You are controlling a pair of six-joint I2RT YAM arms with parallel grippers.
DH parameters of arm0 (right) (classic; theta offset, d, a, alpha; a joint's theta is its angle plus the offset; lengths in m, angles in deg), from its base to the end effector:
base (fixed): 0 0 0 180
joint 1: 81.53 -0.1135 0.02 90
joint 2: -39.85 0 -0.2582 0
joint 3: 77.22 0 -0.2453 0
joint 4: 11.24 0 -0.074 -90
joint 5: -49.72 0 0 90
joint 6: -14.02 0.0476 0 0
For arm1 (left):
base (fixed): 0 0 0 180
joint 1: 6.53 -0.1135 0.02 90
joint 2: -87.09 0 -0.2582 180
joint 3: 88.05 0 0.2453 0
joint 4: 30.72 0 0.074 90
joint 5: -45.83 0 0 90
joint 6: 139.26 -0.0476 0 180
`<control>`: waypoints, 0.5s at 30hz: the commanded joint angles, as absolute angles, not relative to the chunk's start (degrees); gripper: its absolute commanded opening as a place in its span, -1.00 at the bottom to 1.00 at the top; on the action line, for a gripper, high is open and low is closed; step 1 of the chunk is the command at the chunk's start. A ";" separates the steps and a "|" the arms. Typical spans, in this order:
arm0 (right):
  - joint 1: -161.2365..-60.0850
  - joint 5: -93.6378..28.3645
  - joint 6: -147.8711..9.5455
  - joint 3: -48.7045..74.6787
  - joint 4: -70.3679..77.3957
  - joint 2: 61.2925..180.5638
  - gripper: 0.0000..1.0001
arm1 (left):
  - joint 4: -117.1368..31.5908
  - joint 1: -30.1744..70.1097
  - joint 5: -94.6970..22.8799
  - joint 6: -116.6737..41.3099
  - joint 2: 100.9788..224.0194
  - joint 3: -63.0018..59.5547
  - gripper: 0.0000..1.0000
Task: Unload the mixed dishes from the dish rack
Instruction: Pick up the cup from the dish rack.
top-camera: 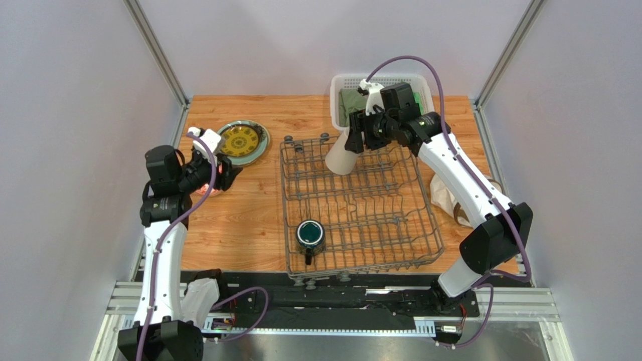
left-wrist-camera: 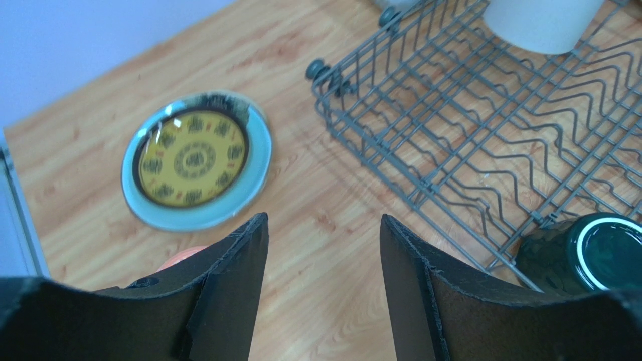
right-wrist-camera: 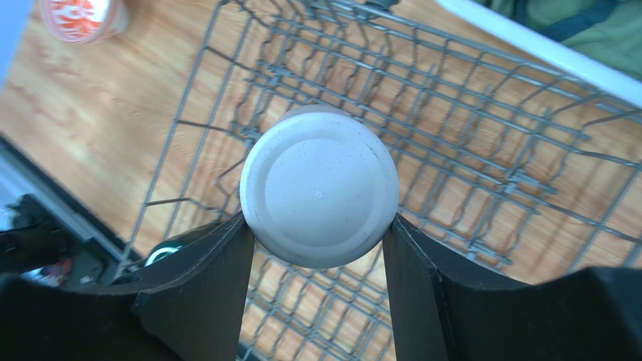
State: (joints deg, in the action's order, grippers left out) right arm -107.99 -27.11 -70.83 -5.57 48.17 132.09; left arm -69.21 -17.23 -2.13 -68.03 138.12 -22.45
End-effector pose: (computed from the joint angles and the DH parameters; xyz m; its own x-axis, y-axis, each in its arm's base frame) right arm 0.3115 0.1672 0.3570 -0.6638 -0.2327 -0.7108 -0.5248 0.8220 0.2210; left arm 0.1975 0.0049 0.3316 -0.2280 0.2001 -0.9529 0.5671 0.8228 0.0371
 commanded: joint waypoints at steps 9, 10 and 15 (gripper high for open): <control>-100.96 3.04 -62.63 -8.76 46.43 129.49 -0.24 | -49.56 0.83 -2.24 -76.85 136.49 -28.27 0.31; -99.65 4.79 -62.01 -8.94 46.34 129.67 -0.24 | -48.49 1.81 -2.42 -77.29 136.49 -29.15 0.32; -96.83 14.65 -57.53 -6.74 41.95 129.41 -0.26 | -39.01 8.39 -4.79 -81.41 135.79 -33.89 0.39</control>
State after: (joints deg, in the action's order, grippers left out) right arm -98.48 3.34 -62.33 -5.83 47.54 131.02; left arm -50.11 4.39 -3.64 -75.61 136.46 -30.85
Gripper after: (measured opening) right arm 0.612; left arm 0.689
